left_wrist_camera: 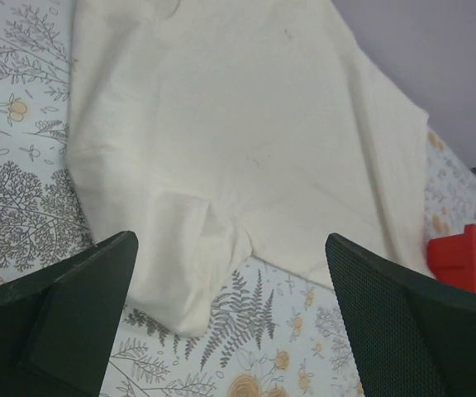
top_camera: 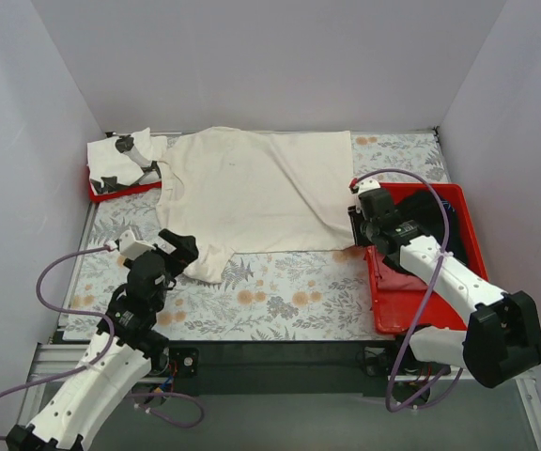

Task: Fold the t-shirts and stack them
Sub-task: Flatten the tshirt out

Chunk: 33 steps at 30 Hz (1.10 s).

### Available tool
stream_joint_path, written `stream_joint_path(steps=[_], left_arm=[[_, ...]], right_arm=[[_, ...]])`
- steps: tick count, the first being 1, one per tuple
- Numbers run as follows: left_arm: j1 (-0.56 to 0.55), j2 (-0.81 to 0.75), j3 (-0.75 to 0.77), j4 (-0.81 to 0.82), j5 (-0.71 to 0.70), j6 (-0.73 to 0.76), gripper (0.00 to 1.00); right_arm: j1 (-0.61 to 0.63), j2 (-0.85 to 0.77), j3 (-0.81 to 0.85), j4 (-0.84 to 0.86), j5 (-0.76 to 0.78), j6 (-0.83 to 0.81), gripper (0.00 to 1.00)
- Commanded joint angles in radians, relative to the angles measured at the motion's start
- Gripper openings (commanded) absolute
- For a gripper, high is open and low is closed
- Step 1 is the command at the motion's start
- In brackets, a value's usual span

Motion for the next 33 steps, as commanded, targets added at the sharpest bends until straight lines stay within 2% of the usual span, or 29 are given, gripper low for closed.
stream_joint_path(steps=[1,6,11,15,19,23,29,33], left_arm=[[-0.010,-0.020,0.042,-0.036,-0.079,-0.043,0.89],[-0.010,0.156,0.071,0.016,-0.132,-0.004,0.90],[-0.008,0.409,0.132,0.014,-0.240,0.007,0.90],[-0.004,0.515,0.164,0.007,-0.186,-0.006,0.91],[-0.004,0.491,0.125,-0.028,-0.109,-0.064,0.86],[-0.004,0.453,0.082,-0.048,-0.019,-0.113,0.78],[-0.021,0.453,0.017,-0.044,0.153,-0.176,0.72],[-0.103,0.369,-0.003,-0.044,0.165,-0.227,0.67]], right_arm=[[0.014,-0.036,0.056,-0.027,0.056,0.018,0.33],[0.060,-0.072,0.094,-0.029,0.070,0.018,0.41],[0.129,-0.049,0.092,0.051,-0.094,0.035,0.42],[0.223,0.051,0.101,0.106,-0.143,0.047,0.42],[0.281,0.123,0.121,0.114,-0.146,0.045,0.42],[0.298,0.132,0.101,0.141,-0.165,0.049,0.42],[0.304,0.160,0.081,0.171,-0.202,0.055,0.42],[0.306,0.166,0.081,0.172,-0.202,0.053,0.43]])
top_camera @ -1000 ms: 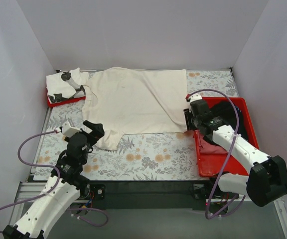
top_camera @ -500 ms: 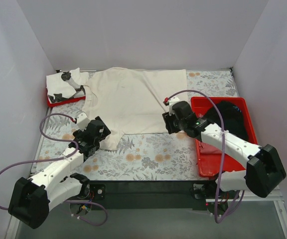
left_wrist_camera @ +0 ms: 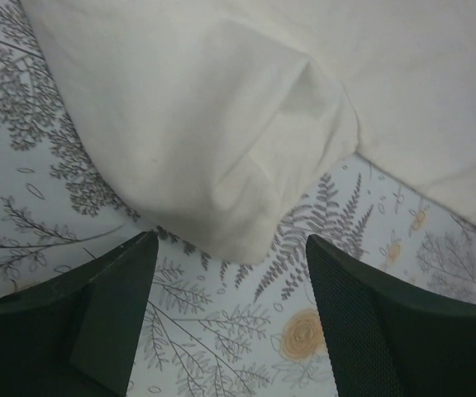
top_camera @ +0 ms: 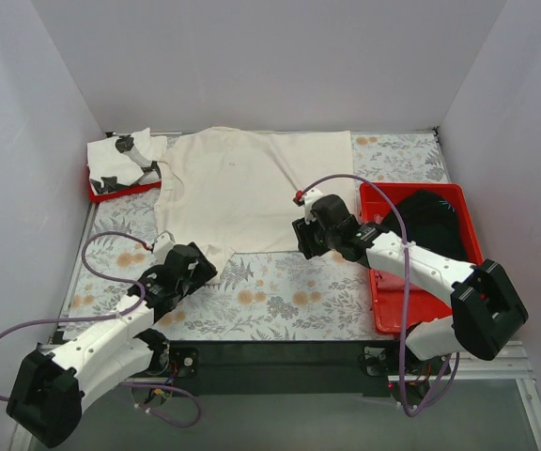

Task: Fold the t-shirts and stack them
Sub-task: Flatten the tshirt out

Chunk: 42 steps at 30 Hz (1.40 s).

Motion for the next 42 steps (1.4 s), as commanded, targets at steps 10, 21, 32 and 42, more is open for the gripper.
stream_joint_path(steps=[10,21,32,42], left_arm=[[-0.117,0.088,0.025,0.018,0.033,-0.077,0.64],[-0.187,0.207,0.089,-0.057,-0.102,-0.083,0.52],[-0.244,0.399,0.207,-0.177,-0.220,-0.086,0.41],[-0.269,0.282,0.214,-0.261,-0.220,-0.108,0.00]], right_arm=[[0.006,-0.001,-0.004,0.044,-0.017,0.007,0.43],[0.006,-0.013,-0.010,0.044,-0.008,0.005,0.43],[0.006,-0.035,-0.023,0.044,-0.005,0.008,0.43],[0.006,-0.042,-0.035,0.042,0.012,0.014,0.43]])
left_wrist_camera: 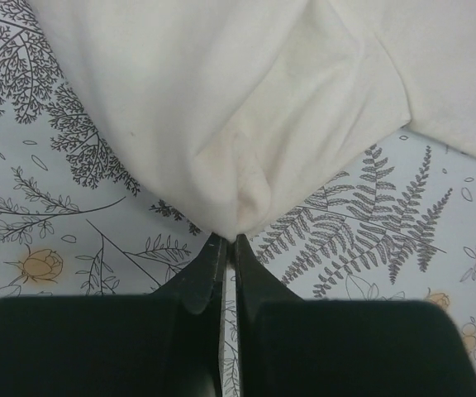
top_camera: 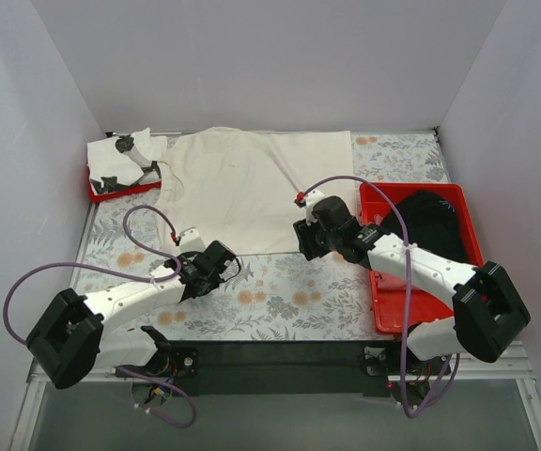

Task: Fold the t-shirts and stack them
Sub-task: Flatten the tshirt out

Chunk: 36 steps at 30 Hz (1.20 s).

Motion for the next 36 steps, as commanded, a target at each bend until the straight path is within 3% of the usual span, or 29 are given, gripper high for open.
stream_joint_path(steps=[1,9,13,14,17,22,27,31,36], left_arm=[[-0.006,-0.080,0.007,-0.064,-0.013,-0.012,0.00],[-0.006,-0.180,0.031,-0.163,-0.010,-0.009,0.03],[-0.004,-0.195,0.019,-0.174,0.006,-0.012,0.09],[-0.006,-0.206,0.011,-0.172,0.012,-0.016,0.18],[-0.006,-0.221,0.007,-0.168,0.018,-0.016,0.26],[-0.006,-0.234,0.004,-0.168,0.012,-0.015,0.28],[-0.006,-0.220,0.007,-0.165,0.010,-0.009,0.26],[-0.004,-0.212,0.004,-0.160,0.023,-0.001,0.00],[-0.006,-0.238,0.010,-0.175,-0.003,-0.018,0.00]], right_arm=[[0.005,-0.037,-0.020,0.034,0.026,0.014,0.44],[0.007,-0.037,-0.046,0.034,0.004,0.033,0.44],[0.007,-0.037,-0.057,0.034,0.007,0.040,0.44],[0.007,-0.042,-0.063,0.034,0.008,0.043,0.44],[0.007,-0.053,-0.072,0.032,0.014,0.046,0.44],[0.007,-0.071,-0.089,0.028,0.023,0.052,0.44],[0.007,-0.080,-0.094,0.026,0.026,0.056,0.44],[0.007,-0.090,-0.095,0.021,0.029,0.058,0.44],[0.007,-0.111,-0.104,0.006,0.060,0.060,0.45]])
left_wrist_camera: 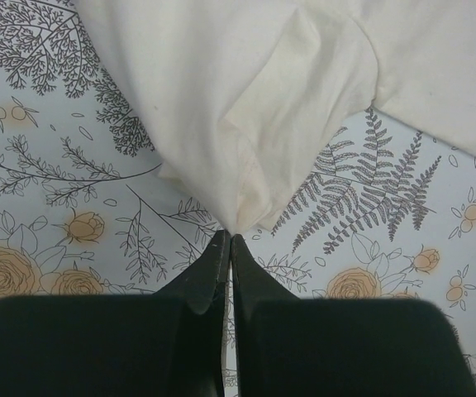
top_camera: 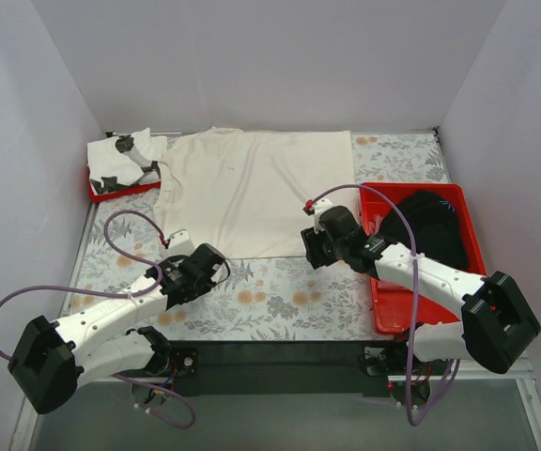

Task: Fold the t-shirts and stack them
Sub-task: Flatten the tshirt out

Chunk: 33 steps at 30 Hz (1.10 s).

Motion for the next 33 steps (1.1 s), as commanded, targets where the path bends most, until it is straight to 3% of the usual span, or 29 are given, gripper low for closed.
stream_joint_path(steps=[1,2,3,13,18,33], left_arm=[[-0.005,-0.043,0.011,-0.025,-0.043,-0.025,0.00],[-0.005,-0.059,0.022,-0.049,-0.060,-0.051,0.00],[-0.005,-0.161,0.031,-0.089,-0.162,-0.090,0.00],[-0.001,-0.479,0.031,-0.184,-0.497,-0.261,0.00],[-0.001,-0.556,0.014,-0.195,-0.519,-0.275,0.00],[-0.019,-0.566,0.009,-0.283,-0.519,-0.371,0.00]], right_arm=[[0.006,-0.051,-0.015,0.005,0.042,0.010,0.45],[0.006,-0.058,-0.030,0.001,0.053,0.011,0.45],[0.003,-0.065,-0.055,-0.001,0.092,0.019,0.46],[-0.001,-0.021,-0.052,-0.002,0.131,0.039,0.46],[-0.013,-0.001,-0.031,0.001,0.162,0.037,0.47],[-0.130,0.048,-0.074,0.001,0.274,0.042,0.48]])
